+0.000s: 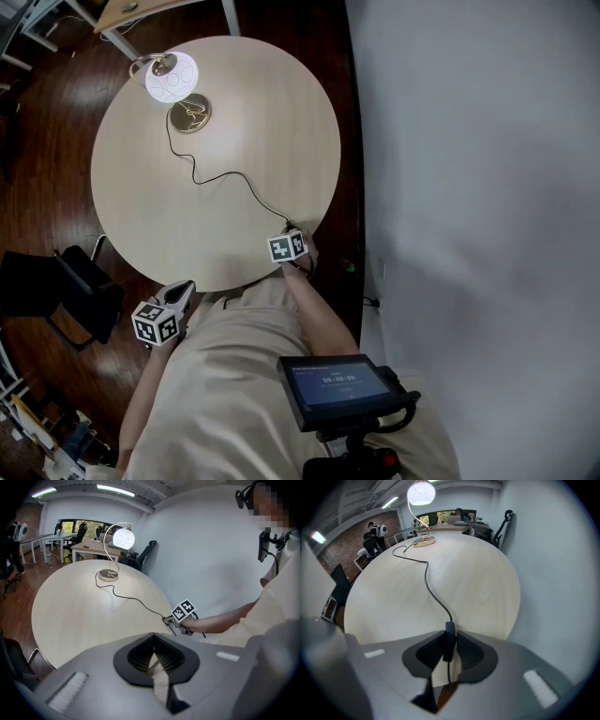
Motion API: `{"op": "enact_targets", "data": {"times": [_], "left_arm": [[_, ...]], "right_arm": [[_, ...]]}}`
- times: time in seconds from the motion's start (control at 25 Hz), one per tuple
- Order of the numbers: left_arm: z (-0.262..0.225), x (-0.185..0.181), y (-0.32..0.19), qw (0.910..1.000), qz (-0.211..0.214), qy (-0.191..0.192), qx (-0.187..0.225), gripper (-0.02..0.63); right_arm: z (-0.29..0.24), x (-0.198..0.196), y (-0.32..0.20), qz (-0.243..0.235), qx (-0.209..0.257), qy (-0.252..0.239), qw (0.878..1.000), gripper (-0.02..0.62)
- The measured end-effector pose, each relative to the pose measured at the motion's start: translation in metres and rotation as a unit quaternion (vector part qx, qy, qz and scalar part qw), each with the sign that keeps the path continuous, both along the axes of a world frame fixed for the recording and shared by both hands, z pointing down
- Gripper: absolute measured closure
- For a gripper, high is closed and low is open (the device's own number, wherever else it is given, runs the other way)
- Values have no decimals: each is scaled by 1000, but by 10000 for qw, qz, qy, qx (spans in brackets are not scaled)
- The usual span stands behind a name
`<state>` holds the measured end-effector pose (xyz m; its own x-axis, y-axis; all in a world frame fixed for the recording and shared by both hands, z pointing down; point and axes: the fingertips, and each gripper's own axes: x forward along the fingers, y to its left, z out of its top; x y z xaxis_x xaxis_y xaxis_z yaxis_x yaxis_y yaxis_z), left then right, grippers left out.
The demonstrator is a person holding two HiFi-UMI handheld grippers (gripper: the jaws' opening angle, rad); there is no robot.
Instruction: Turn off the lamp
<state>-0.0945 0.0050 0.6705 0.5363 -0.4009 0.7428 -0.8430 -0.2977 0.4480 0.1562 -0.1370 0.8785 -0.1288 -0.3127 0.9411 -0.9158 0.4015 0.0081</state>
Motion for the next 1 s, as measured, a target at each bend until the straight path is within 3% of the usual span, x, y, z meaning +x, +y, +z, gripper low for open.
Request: {"op": "enact_targets", "data": {"times": [0.56, 0.68, 0.72, 0.8, 1.0], "left_arm": [[4, -3, 0, 10000, 0, 32, -9, 603], [3, -4, -1, 10000, -42, 40, 21, 603], [2, -4, -2, 10000, -60, 46, 33, 603], [3, -4, -4, 9999, -85, 67, 54, 603], [3, -11, -8, 9998, -79, 163, 113, 603]], "right_arm": [[-1, 3, 1, 59, 199, -31, 9998, 527], [-1, 4, -2, 36, 221, -30, 9997, 506], [-3, 4, -3, 18, 240, -79, 9997, 455], [-10, 8, -6, 22, 355, -173, 9992, 425], [-39, 20, -7, 93, 807, -275, 9963, 417]]}}
